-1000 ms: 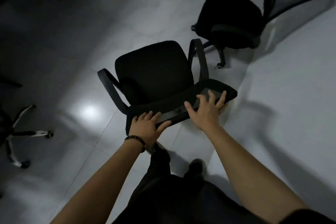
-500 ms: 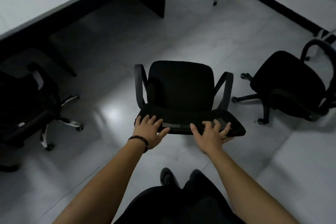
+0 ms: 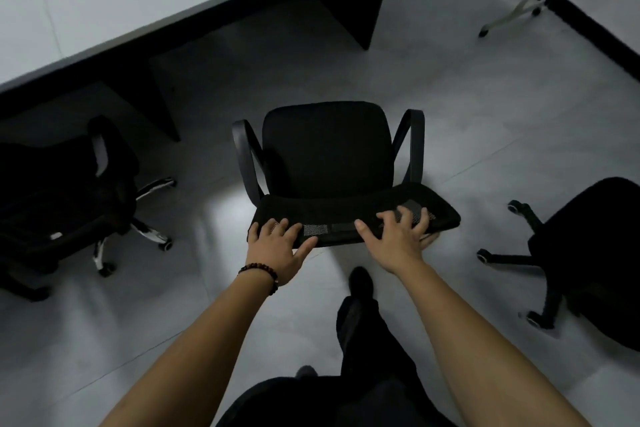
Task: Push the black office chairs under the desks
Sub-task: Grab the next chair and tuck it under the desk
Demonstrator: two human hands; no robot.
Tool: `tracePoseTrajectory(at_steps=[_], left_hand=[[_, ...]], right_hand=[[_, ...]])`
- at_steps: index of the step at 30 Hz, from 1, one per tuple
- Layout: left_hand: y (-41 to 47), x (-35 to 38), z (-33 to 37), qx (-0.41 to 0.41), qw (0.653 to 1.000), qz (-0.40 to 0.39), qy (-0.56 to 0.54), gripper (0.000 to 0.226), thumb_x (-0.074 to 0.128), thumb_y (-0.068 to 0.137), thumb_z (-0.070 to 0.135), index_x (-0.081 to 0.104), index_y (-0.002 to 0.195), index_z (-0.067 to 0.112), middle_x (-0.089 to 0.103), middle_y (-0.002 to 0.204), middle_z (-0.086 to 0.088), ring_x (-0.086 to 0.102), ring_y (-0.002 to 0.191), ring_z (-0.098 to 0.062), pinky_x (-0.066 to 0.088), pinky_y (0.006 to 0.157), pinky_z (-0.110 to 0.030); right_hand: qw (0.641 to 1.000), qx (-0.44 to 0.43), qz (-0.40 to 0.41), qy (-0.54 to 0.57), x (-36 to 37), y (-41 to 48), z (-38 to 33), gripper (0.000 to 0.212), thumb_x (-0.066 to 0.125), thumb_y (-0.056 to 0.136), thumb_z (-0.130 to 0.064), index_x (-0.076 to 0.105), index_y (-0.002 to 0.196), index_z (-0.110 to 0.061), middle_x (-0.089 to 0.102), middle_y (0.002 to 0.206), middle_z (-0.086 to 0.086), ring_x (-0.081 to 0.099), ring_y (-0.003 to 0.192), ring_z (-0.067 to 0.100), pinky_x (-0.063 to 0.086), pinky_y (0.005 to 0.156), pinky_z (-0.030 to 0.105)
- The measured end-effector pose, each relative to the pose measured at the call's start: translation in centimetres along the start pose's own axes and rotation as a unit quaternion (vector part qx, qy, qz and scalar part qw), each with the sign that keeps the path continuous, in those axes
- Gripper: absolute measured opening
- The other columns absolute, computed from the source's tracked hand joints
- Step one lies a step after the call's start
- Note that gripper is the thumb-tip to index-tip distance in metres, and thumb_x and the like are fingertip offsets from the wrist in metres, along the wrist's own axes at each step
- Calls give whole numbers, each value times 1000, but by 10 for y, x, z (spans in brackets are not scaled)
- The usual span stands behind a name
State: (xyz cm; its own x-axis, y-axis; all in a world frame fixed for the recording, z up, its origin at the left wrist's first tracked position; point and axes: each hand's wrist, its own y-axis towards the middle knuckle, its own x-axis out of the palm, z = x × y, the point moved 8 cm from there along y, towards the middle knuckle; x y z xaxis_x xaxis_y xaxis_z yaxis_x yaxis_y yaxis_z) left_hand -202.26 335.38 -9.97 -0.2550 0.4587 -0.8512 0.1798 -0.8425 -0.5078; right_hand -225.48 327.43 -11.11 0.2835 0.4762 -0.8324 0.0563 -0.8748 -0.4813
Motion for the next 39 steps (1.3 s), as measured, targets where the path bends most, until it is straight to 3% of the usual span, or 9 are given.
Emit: tracePoseTrajectory(at_steps=[14, 24, 31, 39], left_hand=[[120, -88, -70, -153, 983, 18, -102, 66, 13, 90, 68, 30, 145, 35, 27, 155, 3, 14, 145, -20, -2, 118, -46], [168, -136, -170, -190, 975, 48, -107, 64, 13, 90, 68, 33, 142, 37, 32, 152, 2, 19, 142, -22, 2, 116, -47], [185, -158, -250, -205, 971, 53, -112, 62, 15, 92, 65, 33, 143, 35, 31, 153, 1, 18, 143, -22, 0, 116, -48], [192, -166, -285, -215, 969, 66, -101, 62, 13, 91, 66, 35, 141, 36, 33, 152, 1, 20, 142, -21, 2, 115, -49]], right_hand=[[980, -154, -96, -82, -59, 182, -163, 80, 34, 80, -84, 44, 138, -30, 15, 159, 7, -17, 145, 40, -6, 109, 71], [968, -192, -118, -108, -49, 231, -294, 81, 36, 76, -87, 45, 136, -34, 16, 158, 4, -16, 145, 38, -4, 110, 71], [958, -183, -123, -183, -30, 240, -384, 85, 25, 72, -92, 40, 139, -42, 12, 161, 3, -11, 147, 37, -10, 104, 75], [946, -217, -109, -217, -22, 243, -417, 93, 13, 70, -94, 42, 140, -40, 22, 159, 7, -2, 148, 38, -22, 104, 68]])
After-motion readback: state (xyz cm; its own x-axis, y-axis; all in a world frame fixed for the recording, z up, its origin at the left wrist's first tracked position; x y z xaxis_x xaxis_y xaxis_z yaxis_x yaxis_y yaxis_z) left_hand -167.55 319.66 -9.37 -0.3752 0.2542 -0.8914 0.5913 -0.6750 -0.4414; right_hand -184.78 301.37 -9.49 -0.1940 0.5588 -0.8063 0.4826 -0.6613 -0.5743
